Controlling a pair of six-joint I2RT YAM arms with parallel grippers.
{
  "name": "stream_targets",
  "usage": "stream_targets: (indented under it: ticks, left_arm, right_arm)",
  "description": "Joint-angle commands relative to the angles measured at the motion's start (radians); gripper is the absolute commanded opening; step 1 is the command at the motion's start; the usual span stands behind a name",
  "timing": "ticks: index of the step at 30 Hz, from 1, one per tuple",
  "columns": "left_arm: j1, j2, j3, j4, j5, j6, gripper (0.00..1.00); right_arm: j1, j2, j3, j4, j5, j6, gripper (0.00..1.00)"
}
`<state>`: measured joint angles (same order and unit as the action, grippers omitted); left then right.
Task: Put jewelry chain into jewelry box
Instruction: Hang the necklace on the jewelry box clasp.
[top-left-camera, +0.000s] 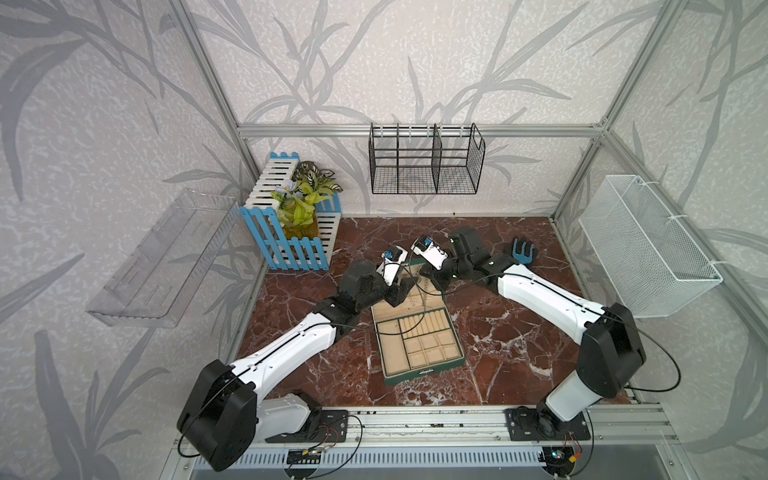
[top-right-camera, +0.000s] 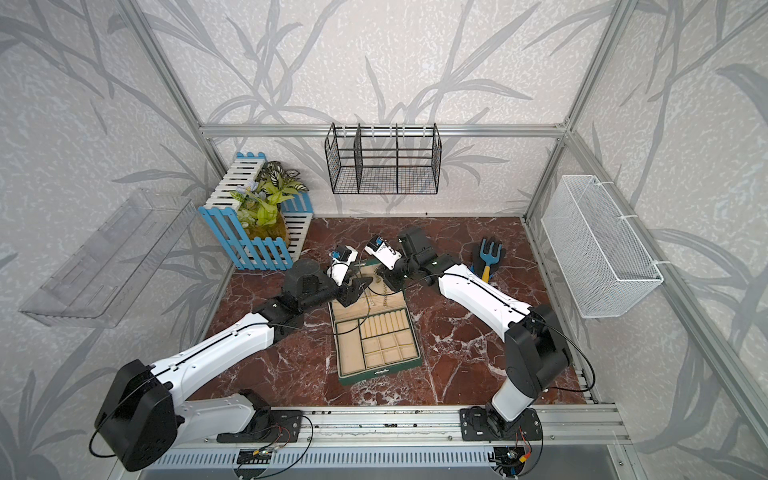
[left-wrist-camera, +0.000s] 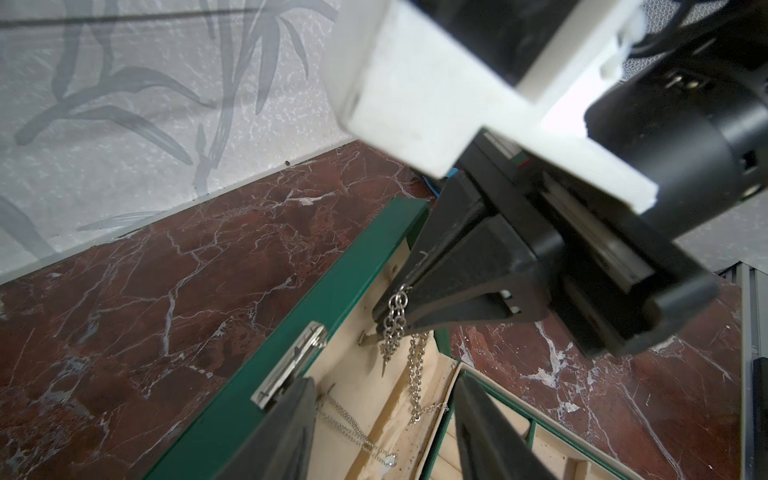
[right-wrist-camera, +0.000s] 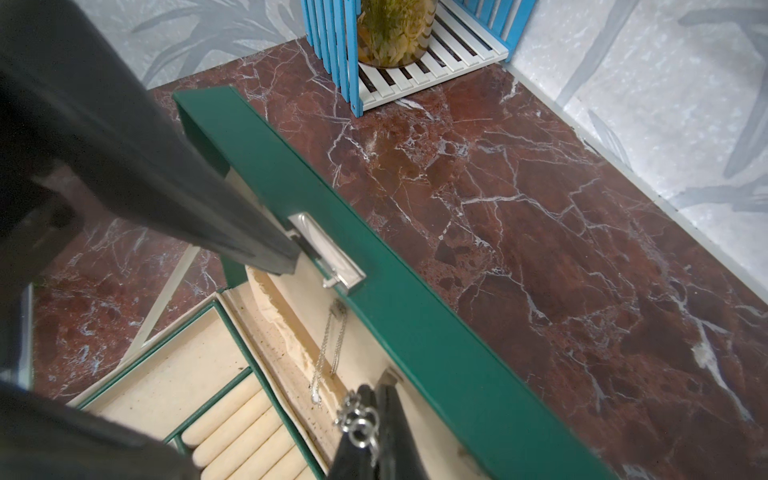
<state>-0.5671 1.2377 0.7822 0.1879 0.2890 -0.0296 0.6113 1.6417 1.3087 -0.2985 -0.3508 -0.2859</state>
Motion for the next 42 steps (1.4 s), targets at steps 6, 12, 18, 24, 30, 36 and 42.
stream_targets:
  ticks: [6,12,18,24,30,36,42]
  left_arm:
    - [0.005,0.013,0.003,-0.004,0.0,-0.003,0.57]
    - [0.005,0.025,0.011,-0.01,0.011,0.005,0.57]
    - [0.006,0.023,0.011,-0.011,0.012,0.008,0.57]
    - [0.005,0.005,-0.005,-0.011,0.0,0.005,0.57]
    - [0.005,-0.012,-0.017,-0.01,-0.008,-0.001,0.57]
    - [0.005,-0.016,-0.016,-0.014,-0.014,0.002,0.57]
    - [0.005,-0.056,-0.011,-0.042,-0.026,0.012,0.57]
  right_arm:
    - [0.016,0.026,0.041,0.021,0.067,-0.023,0.07]
    - [0.019,0.04,0.044,0.041,0.062,-0.031,0.08]
    - [0.021,0.052,0.036,0.068,0.052,-0.039,0.09]
    - [0.022,0.056,0.033,0.085,0.067,-0.04,0.1]
    - [0.022,0.056,0.026,0.106,0.085,-0.032,0.17]
    - [0.022,0.041,0.025,0.1,0.096,-0.021,0.18]
    - [0.023,-0.05,-0.003,0.07,0.099,0.036,0.25]
